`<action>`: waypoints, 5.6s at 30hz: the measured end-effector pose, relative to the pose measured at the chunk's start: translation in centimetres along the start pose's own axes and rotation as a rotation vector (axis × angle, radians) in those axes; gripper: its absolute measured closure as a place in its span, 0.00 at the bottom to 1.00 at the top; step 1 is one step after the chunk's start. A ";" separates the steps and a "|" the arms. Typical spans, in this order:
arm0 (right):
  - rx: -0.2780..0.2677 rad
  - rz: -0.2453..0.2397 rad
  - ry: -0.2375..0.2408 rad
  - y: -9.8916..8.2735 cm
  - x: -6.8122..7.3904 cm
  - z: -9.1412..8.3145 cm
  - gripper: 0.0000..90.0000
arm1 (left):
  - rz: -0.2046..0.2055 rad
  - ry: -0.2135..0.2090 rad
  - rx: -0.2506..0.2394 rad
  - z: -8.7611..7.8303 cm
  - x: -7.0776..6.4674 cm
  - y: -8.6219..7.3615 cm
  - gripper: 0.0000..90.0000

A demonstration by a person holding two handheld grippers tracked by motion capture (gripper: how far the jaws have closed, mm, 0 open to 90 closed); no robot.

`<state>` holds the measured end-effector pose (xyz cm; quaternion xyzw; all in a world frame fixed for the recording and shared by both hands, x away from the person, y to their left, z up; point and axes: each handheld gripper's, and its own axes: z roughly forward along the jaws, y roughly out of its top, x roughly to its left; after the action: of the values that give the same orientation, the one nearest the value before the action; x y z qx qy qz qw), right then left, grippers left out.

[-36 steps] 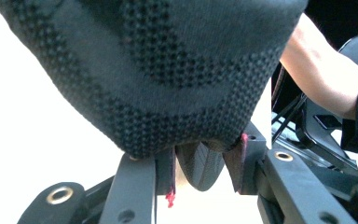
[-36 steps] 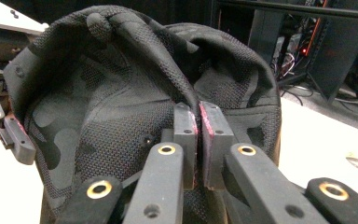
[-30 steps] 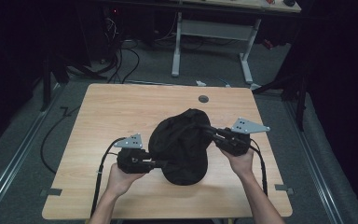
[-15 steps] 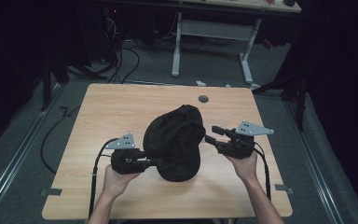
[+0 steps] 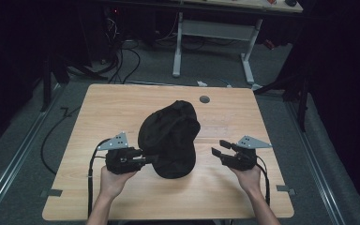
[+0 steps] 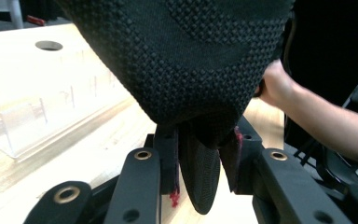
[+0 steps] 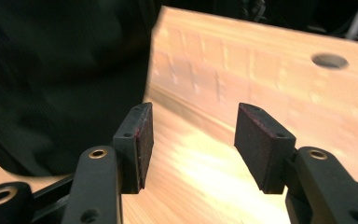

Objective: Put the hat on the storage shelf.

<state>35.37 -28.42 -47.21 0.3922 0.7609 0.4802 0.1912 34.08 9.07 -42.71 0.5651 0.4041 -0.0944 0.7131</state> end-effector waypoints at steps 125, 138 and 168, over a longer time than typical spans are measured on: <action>0.267 0.035 -0.230 -5.0 -0.5 3.0 0.39 | 0.197 0.434 -0.231 7.3 5.3 4.0 0.40; 0.267 0.036 -0.230 -5.0 -0.5 3.0 0.39 | 0.155 0.451 -0.203 7.4 5.7 3.8 0.17; 0.267 0.035 -0.229 -5.1 -0.5 3.0 0.38 | 0.094 0.438 -0.223 2.1 5.1 3.1 0.22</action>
<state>35.60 -28.21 -53.10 0.4793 0.7843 0.3304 0.2144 40.25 9.90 -43.82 0.5080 0.5301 0.1090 0.6701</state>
